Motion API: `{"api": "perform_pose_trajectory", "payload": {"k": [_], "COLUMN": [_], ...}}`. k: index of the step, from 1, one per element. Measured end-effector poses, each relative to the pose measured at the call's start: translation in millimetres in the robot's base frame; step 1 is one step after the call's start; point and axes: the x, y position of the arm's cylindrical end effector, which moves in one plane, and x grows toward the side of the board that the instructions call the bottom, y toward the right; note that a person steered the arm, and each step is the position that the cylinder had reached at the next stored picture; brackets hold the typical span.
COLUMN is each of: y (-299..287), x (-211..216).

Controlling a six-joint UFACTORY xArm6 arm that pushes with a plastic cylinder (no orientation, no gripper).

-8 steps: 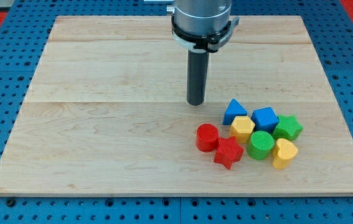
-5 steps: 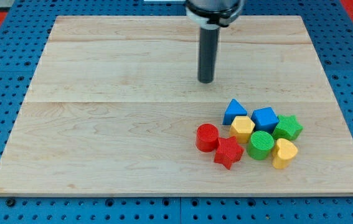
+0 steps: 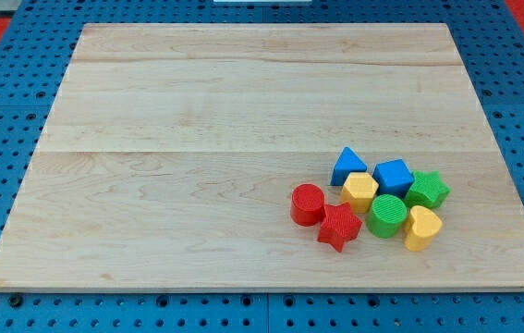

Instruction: Move the green star to the top of the blue triangle

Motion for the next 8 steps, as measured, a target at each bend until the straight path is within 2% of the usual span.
{"api": "perform_pose_trajectory", "payload": {"k": [2,5,8], "y": [-62,-225,-289], "x": [45,5,-84]}}
